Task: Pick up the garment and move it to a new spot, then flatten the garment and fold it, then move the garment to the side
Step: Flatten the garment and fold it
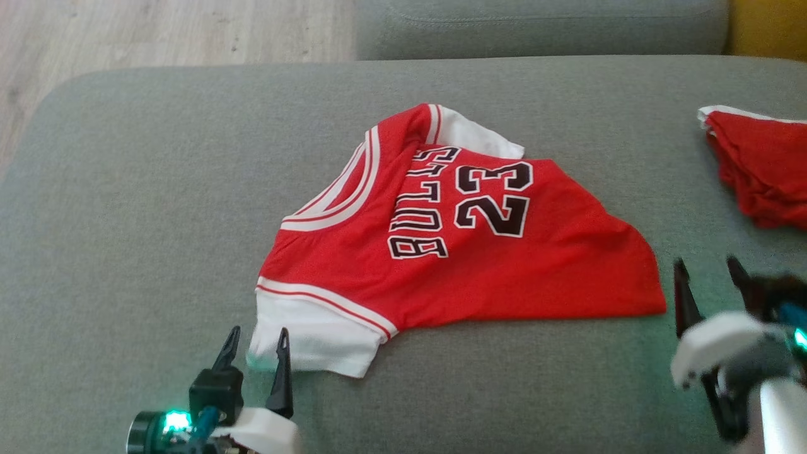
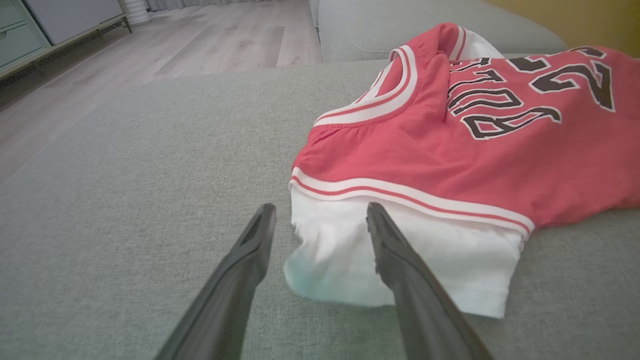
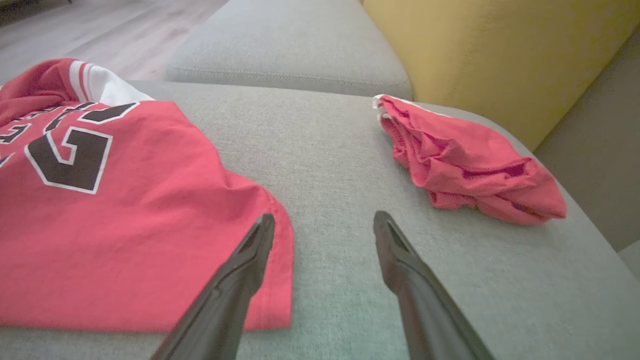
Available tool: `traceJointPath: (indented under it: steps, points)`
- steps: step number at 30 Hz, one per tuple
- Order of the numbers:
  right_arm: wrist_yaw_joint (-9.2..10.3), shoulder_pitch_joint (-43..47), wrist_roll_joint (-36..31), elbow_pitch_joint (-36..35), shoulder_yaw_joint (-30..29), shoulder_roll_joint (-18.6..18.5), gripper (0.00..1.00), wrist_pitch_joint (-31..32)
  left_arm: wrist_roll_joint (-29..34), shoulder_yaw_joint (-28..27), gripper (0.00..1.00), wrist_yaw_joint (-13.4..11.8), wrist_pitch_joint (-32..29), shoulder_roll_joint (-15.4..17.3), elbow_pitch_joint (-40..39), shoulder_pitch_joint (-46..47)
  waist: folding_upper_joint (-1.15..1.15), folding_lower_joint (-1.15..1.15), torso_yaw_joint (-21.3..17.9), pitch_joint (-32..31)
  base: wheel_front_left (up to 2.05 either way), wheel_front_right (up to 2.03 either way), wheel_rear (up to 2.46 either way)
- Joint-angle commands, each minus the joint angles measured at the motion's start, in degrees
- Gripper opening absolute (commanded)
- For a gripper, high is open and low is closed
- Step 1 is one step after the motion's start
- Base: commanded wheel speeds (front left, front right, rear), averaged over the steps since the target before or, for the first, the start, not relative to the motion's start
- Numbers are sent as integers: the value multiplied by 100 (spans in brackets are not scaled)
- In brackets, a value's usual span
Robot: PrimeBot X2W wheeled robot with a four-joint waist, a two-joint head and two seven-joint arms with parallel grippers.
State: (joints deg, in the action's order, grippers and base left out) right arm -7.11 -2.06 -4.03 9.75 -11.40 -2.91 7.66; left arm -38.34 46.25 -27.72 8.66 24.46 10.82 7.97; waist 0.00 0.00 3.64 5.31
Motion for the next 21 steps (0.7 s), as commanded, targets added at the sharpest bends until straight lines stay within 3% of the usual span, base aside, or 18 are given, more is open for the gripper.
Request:
traceJointPath:
  steps: [1,11,19,21]
  points:
    - [-37,-431,19,-119,214,-209,100,89,-31,-245,100,-23,94,57,-161,294,0,0,49,37,0,0,0]
    - [-37,-1389,577,1128,1012,-1025,100,917,99,-236,100,88,395,-137,-287,492,0,0,481,230,0,0,0]
    - [-37,-1969,1127,2003,1792,-1505,100,1159,202,-169,100,114,440,-215,-366,637,0,0,759,416,0,0,0]
    - [-37,-2110,1287,2172,1972,-1576,31,1226,217,-160,100,115,448,-233,-376,664,0,0,815,448,0,0,0]
